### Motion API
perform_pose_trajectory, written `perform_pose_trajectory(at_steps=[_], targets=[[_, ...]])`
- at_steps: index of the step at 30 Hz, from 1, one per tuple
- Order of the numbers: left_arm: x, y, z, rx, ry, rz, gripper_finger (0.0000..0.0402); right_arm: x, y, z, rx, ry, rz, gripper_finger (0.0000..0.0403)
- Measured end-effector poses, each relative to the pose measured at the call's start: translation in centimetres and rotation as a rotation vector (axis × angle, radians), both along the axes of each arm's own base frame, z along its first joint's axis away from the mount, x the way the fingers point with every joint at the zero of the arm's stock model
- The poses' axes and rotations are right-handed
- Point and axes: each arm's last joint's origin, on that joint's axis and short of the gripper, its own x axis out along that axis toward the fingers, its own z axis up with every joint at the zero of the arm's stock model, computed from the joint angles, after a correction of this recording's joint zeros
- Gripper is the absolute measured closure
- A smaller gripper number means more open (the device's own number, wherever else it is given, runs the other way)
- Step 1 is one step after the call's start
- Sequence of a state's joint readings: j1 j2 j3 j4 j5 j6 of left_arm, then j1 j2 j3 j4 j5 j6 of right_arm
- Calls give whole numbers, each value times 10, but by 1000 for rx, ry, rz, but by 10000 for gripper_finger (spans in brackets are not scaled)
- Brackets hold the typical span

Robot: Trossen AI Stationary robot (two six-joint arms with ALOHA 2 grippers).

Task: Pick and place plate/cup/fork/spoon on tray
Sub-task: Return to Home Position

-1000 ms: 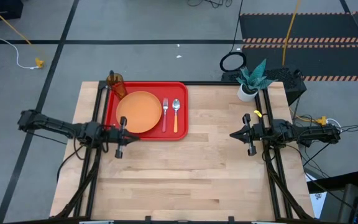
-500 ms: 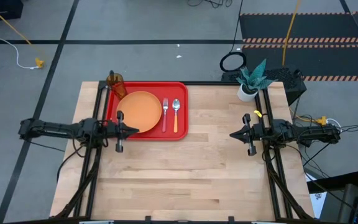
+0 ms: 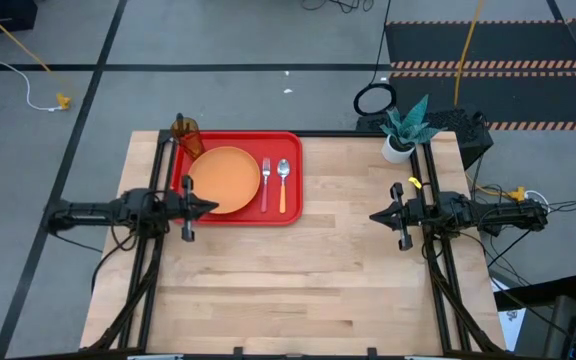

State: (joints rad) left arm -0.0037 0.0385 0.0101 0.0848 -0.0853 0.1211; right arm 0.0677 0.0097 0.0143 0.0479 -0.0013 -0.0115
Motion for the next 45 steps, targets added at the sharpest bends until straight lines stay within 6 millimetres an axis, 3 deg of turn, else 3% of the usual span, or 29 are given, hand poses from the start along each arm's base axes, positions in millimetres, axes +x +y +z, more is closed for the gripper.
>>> perform_pose_trajectory(at_steps=[19, 29, 45], targets=[[-2, 2, -2, -3, 24, 22, 398, 0, 0, 0, 0, 0, 0, 403], [-2, 2, -3, 34, 30, 25, 375, 0, 0, 0, 0, 0, 0, 403], [-2, 3, -1, 31, 4, 30, 397, 0, 0, 0, 0, 0, 0, 403]])
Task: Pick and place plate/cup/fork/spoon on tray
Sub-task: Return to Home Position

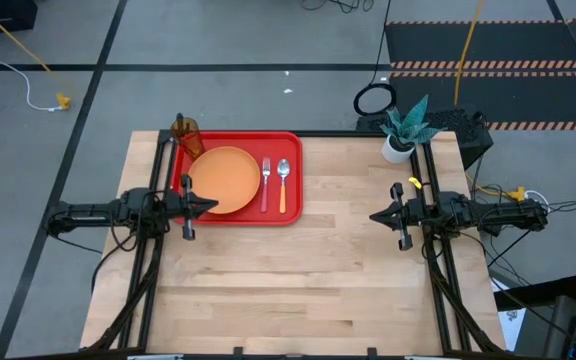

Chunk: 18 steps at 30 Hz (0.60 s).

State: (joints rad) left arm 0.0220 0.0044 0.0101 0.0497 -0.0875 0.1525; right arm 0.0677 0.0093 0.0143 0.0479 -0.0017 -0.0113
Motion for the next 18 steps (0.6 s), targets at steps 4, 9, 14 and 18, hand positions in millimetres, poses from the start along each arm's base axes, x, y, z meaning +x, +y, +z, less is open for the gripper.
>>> perform_pose_trajectory(at_steps=[4, 9, 14, 18], targets=[[0, 0, 0, 0, -2, 0, 381, 0, 0, 0, 0, 0, 0, 403], [0, 0, 0, 0, -4, 0, 364, 0, 0, 0, 0, 0, 0, 403], [0, 0, 0, 0, -4, -1, 360, 0, 0, 0, 0, 0, 0, 403], [0, 0, 0, 0, -5, -1, 360, 0, 0, 0, 0, 0, 0, 403]])
